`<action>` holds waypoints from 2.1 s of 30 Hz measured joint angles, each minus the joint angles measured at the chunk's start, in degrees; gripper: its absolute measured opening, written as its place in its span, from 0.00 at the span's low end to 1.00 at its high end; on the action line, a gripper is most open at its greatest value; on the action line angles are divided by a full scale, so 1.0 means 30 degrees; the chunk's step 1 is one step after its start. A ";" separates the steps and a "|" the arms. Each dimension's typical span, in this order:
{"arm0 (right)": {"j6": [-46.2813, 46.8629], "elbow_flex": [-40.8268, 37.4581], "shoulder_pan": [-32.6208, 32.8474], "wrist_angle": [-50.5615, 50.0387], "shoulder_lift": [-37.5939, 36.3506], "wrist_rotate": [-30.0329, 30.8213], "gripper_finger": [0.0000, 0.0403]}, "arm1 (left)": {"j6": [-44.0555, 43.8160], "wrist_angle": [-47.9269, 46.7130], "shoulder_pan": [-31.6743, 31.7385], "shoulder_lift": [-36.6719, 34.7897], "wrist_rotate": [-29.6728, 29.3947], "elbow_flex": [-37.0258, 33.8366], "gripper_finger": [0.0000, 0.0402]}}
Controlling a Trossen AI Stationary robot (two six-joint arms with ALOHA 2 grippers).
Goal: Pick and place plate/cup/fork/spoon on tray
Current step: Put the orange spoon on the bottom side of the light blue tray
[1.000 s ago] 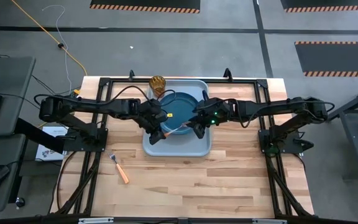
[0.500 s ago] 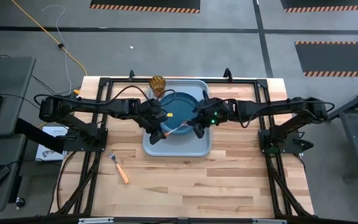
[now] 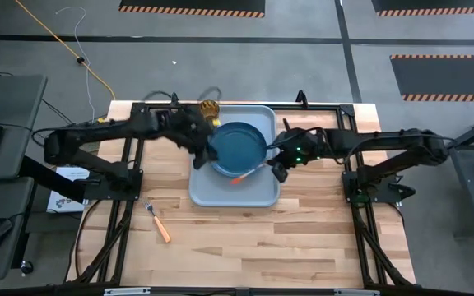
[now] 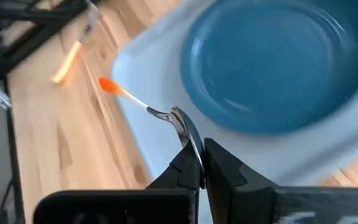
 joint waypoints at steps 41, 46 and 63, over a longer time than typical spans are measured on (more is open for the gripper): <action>1.9082 -0.4102 0.3306 1.2979 0.8777 0.3305 0.00 | -0.0290 0.9423 0.0730 -0.9610 -0.5200 -0.3302 0.38; 1.9122 -0.4102 0.2813 1.2768 0.8834 0.2819 0.00 | -0.0282 0.9462 0.0730 -0.9869 -0.5171 -0.3302 0.38; 1.9225 -0.4102 0.2237 1.2267 0.8834 0.1890 0.06 | -0.0129 0.9409 0.0736 -1.0011 -0.5149 -0.3302 0.38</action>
